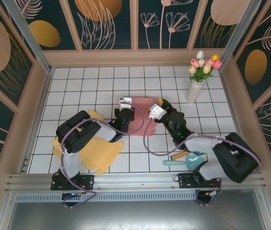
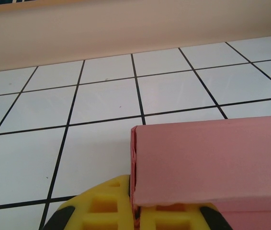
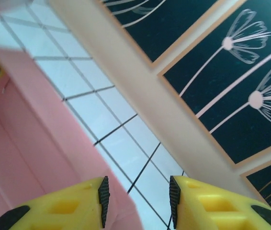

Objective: Fold the paper box

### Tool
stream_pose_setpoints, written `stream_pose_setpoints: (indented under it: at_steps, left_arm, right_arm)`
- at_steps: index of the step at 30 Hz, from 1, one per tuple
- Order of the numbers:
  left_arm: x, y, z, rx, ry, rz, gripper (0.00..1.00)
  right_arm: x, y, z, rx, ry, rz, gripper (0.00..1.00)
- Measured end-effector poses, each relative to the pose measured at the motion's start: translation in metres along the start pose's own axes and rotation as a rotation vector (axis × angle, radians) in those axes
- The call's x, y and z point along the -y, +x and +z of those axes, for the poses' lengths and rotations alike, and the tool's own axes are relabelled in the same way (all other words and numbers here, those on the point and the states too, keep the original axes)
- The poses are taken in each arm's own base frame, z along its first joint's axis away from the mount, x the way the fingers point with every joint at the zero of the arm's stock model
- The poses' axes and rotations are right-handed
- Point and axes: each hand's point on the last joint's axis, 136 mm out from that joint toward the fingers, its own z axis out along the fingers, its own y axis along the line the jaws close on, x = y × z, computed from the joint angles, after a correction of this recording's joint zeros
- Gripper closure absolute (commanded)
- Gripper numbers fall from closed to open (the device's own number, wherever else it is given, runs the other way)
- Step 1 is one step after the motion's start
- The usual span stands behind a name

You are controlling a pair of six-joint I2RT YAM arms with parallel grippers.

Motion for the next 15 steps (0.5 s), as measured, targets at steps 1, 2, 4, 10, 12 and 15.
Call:
stream_pose_setpoints:
  at_steps: [1,2,4,10,12,15]
  left_arm:
    - [0.0,0.001,0.0,0.0,-0.001,0.0,1.0]
    - [0.0,0.001,0.0,0.001,-0.003,-0.001,1.0]
    - [0.0,0.001,0.001,0.003,-0.004,-0.001,1.0]
    - [-0.001,0.001,0.002,0.007,-0.009,-0.004,1.0]
    - [0.0,0.001,0.003,0.009,-0.011,-0.006,1.0]
    - [0.0,0.0,0.003,0.01,-0.014,-0.006,1.0]
  right_arm:
    - [0.007,-0.007,-0.002,0.008,0.008,0.055,0.59]
    - [0.016,-0.016,-0.005,0.018,0.02,0.129,0.58]
    - [0.033,-0.029,-0.006,0.026,0.041,0.283,0.56]
    - [0.051,-0.035,0.022,-0.108,0.033,0.757,0.5]
    - [0.04,-0.028,0.038,-0.17,0.005,0.873,0.49]
    - [0.009,-0.005,0.05,-0.278,-0.045,0.985,0.47]
